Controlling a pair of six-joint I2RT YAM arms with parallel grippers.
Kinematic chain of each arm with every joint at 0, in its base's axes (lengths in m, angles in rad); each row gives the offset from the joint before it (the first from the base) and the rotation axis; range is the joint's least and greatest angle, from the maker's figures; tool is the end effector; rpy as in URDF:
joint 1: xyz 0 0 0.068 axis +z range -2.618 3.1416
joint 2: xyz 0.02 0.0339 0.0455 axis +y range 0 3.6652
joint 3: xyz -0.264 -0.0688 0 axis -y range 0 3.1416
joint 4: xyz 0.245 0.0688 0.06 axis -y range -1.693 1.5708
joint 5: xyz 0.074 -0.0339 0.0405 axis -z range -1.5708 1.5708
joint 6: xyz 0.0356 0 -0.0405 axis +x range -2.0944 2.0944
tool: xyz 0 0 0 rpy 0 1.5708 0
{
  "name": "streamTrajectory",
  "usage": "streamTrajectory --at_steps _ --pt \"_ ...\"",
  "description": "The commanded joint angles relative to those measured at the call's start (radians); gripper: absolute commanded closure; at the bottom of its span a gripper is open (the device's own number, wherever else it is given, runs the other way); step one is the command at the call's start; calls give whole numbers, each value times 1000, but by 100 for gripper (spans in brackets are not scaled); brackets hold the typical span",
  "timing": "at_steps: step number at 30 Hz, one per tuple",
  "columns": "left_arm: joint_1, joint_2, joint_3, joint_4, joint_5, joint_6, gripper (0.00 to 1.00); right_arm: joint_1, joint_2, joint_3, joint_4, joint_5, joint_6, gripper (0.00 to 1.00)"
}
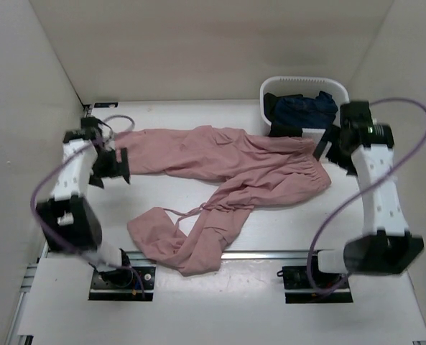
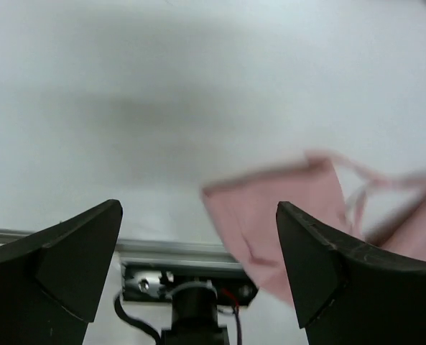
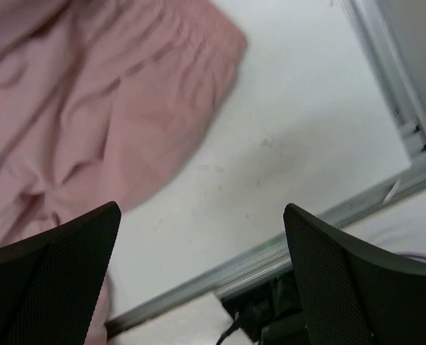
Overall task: Fold and stack the trousers
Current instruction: Flatten the trousers out
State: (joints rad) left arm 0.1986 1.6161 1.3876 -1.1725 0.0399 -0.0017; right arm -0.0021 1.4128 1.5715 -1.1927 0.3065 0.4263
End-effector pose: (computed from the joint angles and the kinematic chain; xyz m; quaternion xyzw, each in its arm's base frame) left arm 0.2970 0.0583 0.2722 -0.0979 0.9914 -0.0114 0.0863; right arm 0.2661 -0.0113 0.3794 0.2421 0.9225 -0.0887 0.2872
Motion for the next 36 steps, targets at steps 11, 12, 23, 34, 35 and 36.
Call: streamTrajectory --at_steps 11,12,23,34,35,36 --pt "-458 -156 -618 289 -107 2 0 -107 -17 -491 491 -207 170 1" --pt "-468 -156 -643 289 -97 2 0 -119 0 -504 554 -207 170 1" --pt "-571 -105 -805 341 -78 2 76 -165 281 -522 690 -207 311 23" --pt "-30 -148 -126 255 -330 2 86 -184 169 -585 564 -104 301 100" --pt "2 -148 -75 222 -316 2 86 -194 138 -585 523 -83 290 100" --pt "27 -134 -35 185 -307 2 86 -194 74 -585 504 -61 276 100"
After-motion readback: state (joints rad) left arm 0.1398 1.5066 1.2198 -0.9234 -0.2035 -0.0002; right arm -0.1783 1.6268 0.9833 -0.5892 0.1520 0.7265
